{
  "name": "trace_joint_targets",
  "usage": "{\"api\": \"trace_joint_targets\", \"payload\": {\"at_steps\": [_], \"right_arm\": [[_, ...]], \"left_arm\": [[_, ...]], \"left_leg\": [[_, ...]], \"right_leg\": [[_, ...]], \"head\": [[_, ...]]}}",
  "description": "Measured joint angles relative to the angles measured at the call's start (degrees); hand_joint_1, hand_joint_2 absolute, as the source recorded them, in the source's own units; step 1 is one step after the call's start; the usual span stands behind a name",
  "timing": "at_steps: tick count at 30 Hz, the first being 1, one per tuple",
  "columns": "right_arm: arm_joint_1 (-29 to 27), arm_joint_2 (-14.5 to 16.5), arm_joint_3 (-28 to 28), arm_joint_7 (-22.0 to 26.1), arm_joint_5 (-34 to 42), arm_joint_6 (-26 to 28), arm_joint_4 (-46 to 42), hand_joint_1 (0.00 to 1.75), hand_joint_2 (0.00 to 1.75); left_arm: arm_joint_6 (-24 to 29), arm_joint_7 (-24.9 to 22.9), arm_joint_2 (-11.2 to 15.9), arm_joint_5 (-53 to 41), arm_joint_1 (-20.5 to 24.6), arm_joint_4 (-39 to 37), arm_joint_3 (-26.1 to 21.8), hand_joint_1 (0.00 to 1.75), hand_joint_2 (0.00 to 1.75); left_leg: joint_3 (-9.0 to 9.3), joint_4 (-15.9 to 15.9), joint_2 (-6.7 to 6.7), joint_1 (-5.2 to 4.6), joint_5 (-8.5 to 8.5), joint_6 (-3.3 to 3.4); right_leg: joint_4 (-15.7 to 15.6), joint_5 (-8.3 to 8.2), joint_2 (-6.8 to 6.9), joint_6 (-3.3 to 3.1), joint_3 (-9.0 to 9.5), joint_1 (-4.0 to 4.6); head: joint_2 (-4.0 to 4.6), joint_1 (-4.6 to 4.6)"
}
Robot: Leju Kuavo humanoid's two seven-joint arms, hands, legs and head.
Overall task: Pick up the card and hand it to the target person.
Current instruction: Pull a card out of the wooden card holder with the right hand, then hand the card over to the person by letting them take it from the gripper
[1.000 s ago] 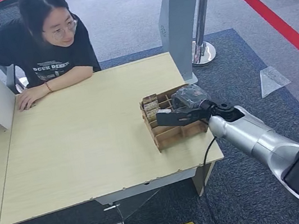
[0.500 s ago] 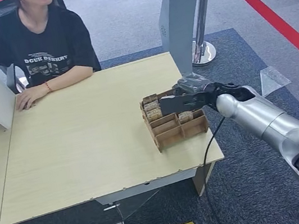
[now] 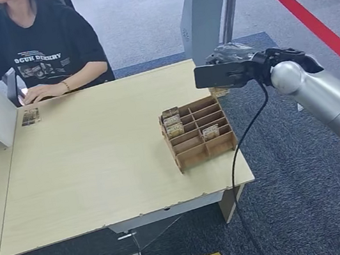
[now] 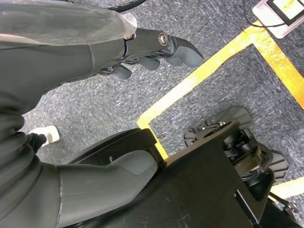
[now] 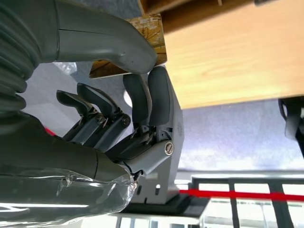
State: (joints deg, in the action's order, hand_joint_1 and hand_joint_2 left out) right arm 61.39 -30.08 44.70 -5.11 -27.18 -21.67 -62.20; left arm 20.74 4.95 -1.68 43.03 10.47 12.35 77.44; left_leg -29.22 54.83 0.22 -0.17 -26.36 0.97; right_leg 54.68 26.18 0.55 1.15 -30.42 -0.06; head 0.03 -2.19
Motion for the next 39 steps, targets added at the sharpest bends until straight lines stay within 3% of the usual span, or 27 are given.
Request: {"api": "trace_joint_targets", "payload": {"at_steps": [5,13,18,23,31,39], "right_arm": [[2.57,-1.26,-0.07,-1.42,-0.25,8.82,-2.48,1.75,1.75],[-1.86,-0.29,-1.01,-4.08,-10.96,32.44,-5.57,1.75,1.75],[-7.05,4.27,-1.48,-1.07,-15.04,45.5,-4.64,1.75,1.75],[-8.37,12.41,-1.14,3.85,-15.32,54.76,2.26,1.75,1.75],[-8.07,24.2,-0.44,5.8,-15.43,58.29,14.96,1.75,1.75],[-6.55,31.17,0.2,4.71,-16.14,57.98,24.15,1.75,1.75]], "left_arm": [[0.16,0.05,-0.02,-0.09,0.0,0.0,0.0,0.0,1.75],[0.16,-0.94,-0.38,-1.53,0.26,0.0,0.01,0.0,1.75],[-0.14,-1.72,-0.72,-2.38,0.89,0.0,0.02,0.0,1.75],[0.24,-2.02,-0.99,-2.31,1.11,0.0,0.02,0.0,1.75],[1.35,-2.17,-1.04,-1.5,0.79,0.0,0.02,0.0,1.75],[1.79,-2.38,-0.83,-1.22,-0.15,0.0,0.02,0.0,1.75]], "left_leg": [[0.0,-0.01,0.0,0.01,0.0,0.0],[-0.02,-0.03,0.03,0.03,0.0,0.0],[-0.04,-0.07,0.02,0.04,0.0,0.0],[-0.05,-0.12,0.02,0.07,0.05,-0.08],[-0.07,-0.13,0.05,0.07,0.07,-0.11],[-0.08,-0.12,0.05,0.06,0.07,-0.11]], "right_leg": [[0.0,0.0,0.0,0.0,0.0,0.01],[0.0,0.0,0.04,0.0,0.06,0.02],[0.03,0.0,0.03,0.0,0.05,0.02],[0.09,0.01,0.03,-0.01,0.02,0.04],[0.14,0.03,0.05,-0.04,-0.02,0.05],[0.12,0.03,0.05,-0.04,-0.04,0.05]], "head": [[0.0,0.0],[0.0,0.0],[0.01,-0.01],[0.0,-0.02],[0.01,-0.02],[-0.01,-0.02]]}}
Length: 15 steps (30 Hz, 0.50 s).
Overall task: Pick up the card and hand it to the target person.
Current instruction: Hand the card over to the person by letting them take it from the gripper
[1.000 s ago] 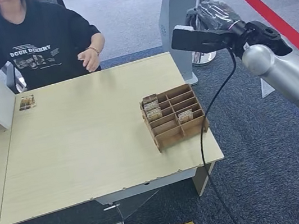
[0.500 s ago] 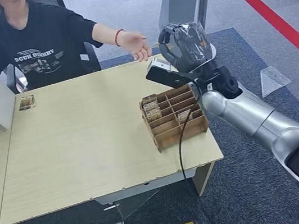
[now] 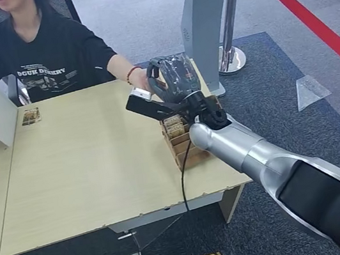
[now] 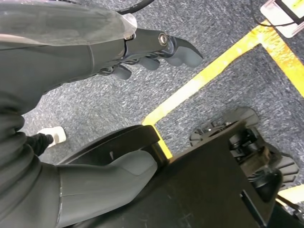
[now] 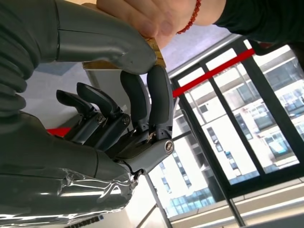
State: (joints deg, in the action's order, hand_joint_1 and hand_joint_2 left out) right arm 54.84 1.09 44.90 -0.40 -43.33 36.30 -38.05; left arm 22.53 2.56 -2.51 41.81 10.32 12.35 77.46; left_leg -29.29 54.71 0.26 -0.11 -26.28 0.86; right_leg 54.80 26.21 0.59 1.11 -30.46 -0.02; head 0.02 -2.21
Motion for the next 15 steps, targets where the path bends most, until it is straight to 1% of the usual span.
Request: {"api": "trace_joint_targets", "payload": {"at_steps": [2,6,11,15], "right_arm": [[0.28,1.15,0.09,-0.31,-0.46,-0.53,1.86,1.75,1.75],[0.51,2.86,0.29,-0.31,-0.91,-1.53,4.41,0.0,1.75],[1.17,3.59,0.38,0.55,-0.37,-3.47,6.06,0.0,1.75],[2.14,3.0,0.21,0.32,0.7,-6.74,5.33,0.0,1.75]], "left_arm": [[0.0,-0.03,0.07,0.0,-0.1,0.0,0.0,0.0,1.75],[0.01,-0.02,0.13,0.0,-0.18,0.0,0.0,0.0,1.75],[0.11,0.07,0.13,0.22,-0.28,0.0,0.0,0.0,1.75],[0.22,0.4,0.24,0.88,-0.51,0.0,0.0,0.0,1.75]], "left_leg": [[0.01,0.0,-0.01,0.0,0.0,0.0],[0.02,0.01,0.0,0.0,0.0,0.0],[0.03,0.02,-0.01,0.0,0.0,0.0],[0.05,0.05,-0.02,-0.01,0.0,0.0]], "right_leg": [[0.0,0.0,-0.01,0.0,0.0,0.0],[0.0,0.0,0.0,0.0,0.0,0.0],[0.0,0.0,-0.01,0.0,-0.01,0.0],[-0.02,0.0,-0.03,0.0,-0.04,0.0]], "head": [[0.0,-0.01],[0.0,-0.01],[0.0,-0.01],[0.0,-0.01]]}}
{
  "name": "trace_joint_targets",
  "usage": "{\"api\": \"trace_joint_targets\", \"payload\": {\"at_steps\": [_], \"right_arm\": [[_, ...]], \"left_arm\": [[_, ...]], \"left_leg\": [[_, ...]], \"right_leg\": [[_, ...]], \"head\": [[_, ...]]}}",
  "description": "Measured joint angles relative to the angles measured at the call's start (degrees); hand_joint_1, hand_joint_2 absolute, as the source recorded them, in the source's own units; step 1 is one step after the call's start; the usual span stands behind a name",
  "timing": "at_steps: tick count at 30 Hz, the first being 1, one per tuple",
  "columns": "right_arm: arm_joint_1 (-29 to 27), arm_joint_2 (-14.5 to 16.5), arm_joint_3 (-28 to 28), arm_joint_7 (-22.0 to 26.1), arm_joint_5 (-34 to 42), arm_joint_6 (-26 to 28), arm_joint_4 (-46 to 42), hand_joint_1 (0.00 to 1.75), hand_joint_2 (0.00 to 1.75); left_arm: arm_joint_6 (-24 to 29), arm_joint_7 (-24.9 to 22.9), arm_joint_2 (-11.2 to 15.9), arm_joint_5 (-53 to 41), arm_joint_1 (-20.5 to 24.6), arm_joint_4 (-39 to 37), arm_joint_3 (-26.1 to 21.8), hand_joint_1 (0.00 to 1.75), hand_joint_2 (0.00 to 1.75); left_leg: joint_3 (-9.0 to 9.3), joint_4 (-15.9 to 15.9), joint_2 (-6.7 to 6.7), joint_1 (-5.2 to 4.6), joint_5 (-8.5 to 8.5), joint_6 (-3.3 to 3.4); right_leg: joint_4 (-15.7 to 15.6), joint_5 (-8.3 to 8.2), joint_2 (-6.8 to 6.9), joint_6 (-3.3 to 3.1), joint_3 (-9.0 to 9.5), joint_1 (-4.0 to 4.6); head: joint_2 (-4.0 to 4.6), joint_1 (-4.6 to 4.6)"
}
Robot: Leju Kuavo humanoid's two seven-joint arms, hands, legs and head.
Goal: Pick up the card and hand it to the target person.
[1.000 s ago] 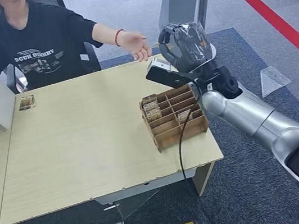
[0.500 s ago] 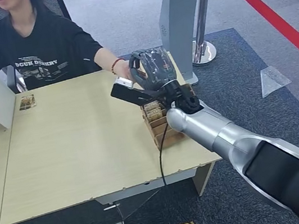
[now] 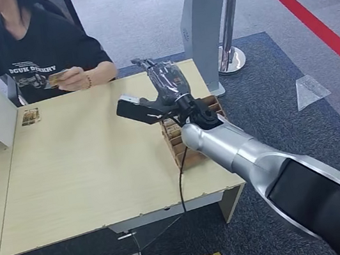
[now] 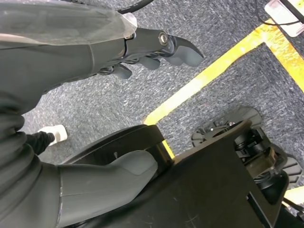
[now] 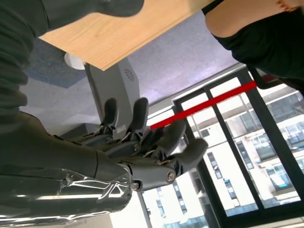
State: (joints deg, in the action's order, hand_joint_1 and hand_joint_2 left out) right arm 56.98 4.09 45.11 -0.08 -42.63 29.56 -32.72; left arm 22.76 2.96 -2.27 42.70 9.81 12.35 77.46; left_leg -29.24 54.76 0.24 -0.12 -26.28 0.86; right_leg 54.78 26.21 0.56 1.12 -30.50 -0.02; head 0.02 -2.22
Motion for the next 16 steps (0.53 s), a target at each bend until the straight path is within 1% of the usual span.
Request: {"api": "trace_joint_targets", "payload": {"at_steps": [3,6,10,13,15,16], "right_arm": [[0.05,-2.4,-0.37,-2.45,0.21,-4.13,-4.18,0.0,1.75],[-0.57,-6.39,-1.34,-5.51,1.31,-10.01,-11.09,0.0,1.75],[-2.74,-13.48,-3.34,-9.67,4.54,-19.75,-22.91,0.0,1.75],[-5.83,-19.96,-5.64,-13.26,7.24,-26.68,-32.74,0.0,1.75],[-8.3,-24.14,-7.54,-14.9,9.39,-30.15,-38.99,0.0,1.75],[-8.92,-25.14,-8.01,-15.23,9.89,-30.84,-40.44,0.0,1.75]], "left_arm": [[0.11,0.4,0.13,0.81,-0.34,0.0,0.0,0.0,1.75],[0.44,0.93,0.28,1.77,-0.86,0.0,-0.01,0.0,1.75],[0.56,2.0,0.52,2.75,-1.47,0.0,-0.02,0.0,1.75],[0.56,2.53,0.6,3.27,-1.75,0.0,-0.05,0.0,1.75],[0.56,2.64,0.61,3.52,-1.87,0.0,-0.13,0.0,1.75],[0.56,2.65,0.61,3.57,-1.9,0.0,-0.15,0.0,1.75]], "left_leg": [[0.01,0.03,0.0,-0.01,0.0,0.0],[0.01,0.06,-0.01,-0.02,-0.01,0.0],[0.01,0.1,0.0,-0.04,-0.02,0.02],[0.01,0.11,0.0,-0.04,-0.05,0.05],[0.01,0.12,-0.01,-0.04,-0.07,0.07],[0.01,0.12,-0.01,-0.05,-0.07,0.08]], "right_leg": [[-0.02,0.0,0.01,0.0,-0.01,0.0],[-0.05,-0.01,-0.01,0.01,0.0,-0.01],[-0.11,-0.02,0.01,0.03,0.0,-0.02],[-0.14,-0.02,0.01,0.03,0.03,-0.02],[-0.16,-0.02,0.01,0.04,0.03,-0.03],[-0.16,-0.02,0.01,0.04,0.02,-0.03]], "head": [[0.0,0.01],[0.0,0.0],[0.0,0.02],[0.0,0.02],[0.0,0.02],[0.0,0.02]]}}
